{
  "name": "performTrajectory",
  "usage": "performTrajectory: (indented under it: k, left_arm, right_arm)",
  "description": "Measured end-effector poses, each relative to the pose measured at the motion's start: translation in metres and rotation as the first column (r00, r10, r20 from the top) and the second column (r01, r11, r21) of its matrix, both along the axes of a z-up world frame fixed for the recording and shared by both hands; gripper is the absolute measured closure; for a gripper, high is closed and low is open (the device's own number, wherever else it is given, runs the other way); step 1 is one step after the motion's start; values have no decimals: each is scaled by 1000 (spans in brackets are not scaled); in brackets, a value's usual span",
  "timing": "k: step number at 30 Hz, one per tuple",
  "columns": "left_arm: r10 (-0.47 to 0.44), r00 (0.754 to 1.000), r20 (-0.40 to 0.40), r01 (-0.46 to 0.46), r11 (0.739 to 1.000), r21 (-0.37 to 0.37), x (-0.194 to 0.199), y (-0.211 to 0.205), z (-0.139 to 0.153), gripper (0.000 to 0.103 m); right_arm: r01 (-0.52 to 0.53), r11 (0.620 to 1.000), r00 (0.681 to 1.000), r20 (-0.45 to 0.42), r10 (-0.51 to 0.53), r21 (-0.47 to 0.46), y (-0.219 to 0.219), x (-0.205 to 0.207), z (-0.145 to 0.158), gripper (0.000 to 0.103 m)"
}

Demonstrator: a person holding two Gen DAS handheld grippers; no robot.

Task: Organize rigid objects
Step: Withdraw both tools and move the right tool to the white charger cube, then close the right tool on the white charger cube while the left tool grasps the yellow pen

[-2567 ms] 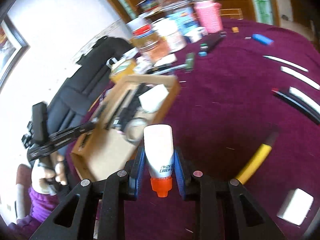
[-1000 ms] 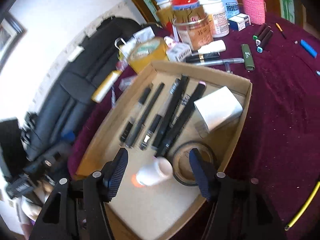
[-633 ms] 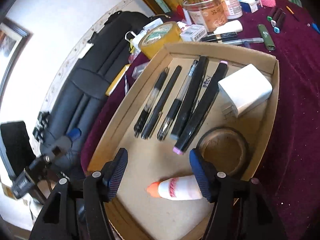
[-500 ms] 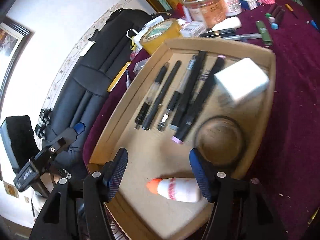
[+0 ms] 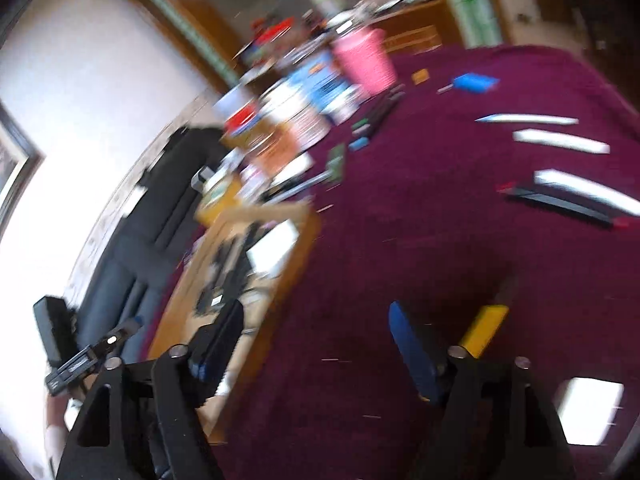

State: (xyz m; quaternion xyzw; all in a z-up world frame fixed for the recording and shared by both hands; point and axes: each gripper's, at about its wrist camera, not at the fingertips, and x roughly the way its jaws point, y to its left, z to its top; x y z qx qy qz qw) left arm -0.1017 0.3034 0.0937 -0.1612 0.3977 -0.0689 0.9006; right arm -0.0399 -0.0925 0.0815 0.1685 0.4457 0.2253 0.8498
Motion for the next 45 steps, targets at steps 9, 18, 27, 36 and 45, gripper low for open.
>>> performTrajectory:
  k: [9,18,27,36,45]
  left_arm:
    - [-221,975,15,222,970,-96,6,-82,-3,28]
    - [-418,906,-65,414,907,-78,8,-184,-24,28]
    - [-406,903,-140,403,914,-47,15,-211,-38,28]
    - [-410,894,-180,413,910,-18,20,-234,-46,28]
    - [-425,887,-181,444,892,81,38,-266,-43,28]
  right_arm:
    - [304,951,952,-8,-305,-56,-139,-32,-16,19]
    - [347,938,936,-64,-347,-11,-174,-54,-37,20]
    - [325,946,942,-92,-323,6,-174,-65,-59,19]
    - [243,952,964,-61,-258,-187,-131,-59,-57,18]
    - [195,890,976,-5,-216,-412,-107,-56,-58,29]
